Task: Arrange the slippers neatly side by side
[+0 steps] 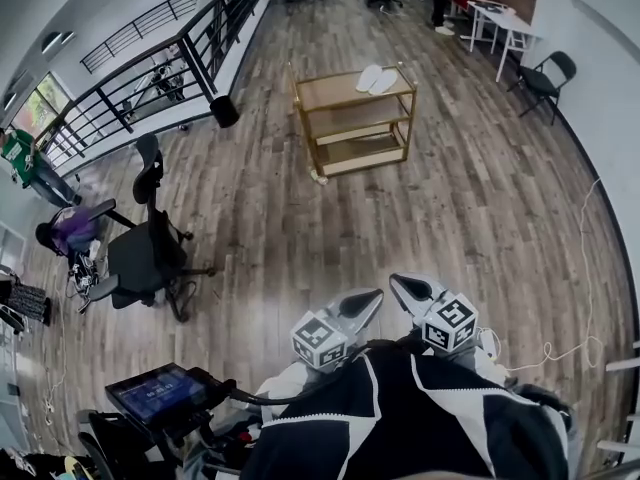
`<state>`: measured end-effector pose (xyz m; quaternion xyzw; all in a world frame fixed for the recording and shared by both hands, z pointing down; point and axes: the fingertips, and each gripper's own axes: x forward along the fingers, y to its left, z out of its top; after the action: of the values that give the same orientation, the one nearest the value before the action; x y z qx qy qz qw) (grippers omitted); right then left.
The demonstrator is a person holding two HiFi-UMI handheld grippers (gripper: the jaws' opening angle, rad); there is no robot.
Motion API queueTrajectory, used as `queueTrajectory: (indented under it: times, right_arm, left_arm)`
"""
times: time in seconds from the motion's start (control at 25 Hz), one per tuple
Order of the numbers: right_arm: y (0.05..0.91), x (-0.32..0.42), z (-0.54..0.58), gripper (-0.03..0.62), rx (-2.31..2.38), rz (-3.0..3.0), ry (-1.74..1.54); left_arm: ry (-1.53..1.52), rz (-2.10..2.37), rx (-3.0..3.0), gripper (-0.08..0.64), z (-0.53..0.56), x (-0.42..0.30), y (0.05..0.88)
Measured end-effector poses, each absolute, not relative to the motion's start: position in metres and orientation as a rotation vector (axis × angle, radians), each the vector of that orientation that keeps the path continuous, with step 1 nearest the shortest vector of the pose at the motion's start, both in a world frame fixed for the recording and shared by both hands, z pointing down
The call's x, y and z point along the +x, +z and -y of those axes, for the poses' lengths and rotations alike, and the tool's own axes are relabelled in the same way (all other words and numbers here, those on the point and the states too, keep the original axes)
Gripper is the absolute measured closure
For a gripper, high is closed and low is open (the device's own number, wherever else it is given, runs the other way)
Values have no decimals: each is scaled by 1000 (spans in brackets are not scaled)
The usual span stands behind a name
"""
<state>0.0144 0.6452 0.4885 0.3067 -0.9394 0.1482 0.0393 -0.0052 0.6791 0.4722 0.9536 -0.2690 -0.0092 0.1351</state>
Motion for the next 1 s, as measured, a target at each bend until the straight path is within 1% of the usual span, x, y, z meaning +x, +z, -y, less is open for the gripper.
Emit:
queueTrajectory:
  times: [0.28, 0.56, 1.0]
  right_arm:
    - [490, 19, -618, 588, 973, 2860, 445]
    - [498, 35, -588, 588, 952, 2859, 472]
    - [489, 56, -473, 588, 794, 2903, 435]
  left_arm:
    - [-29, 768, 2759, 546, -646, -6, 476]
    - [-47, 727, 2730, 546, -612, 18, 487]
    - [-9, 850, 2690, 546, -499, 45, 483]
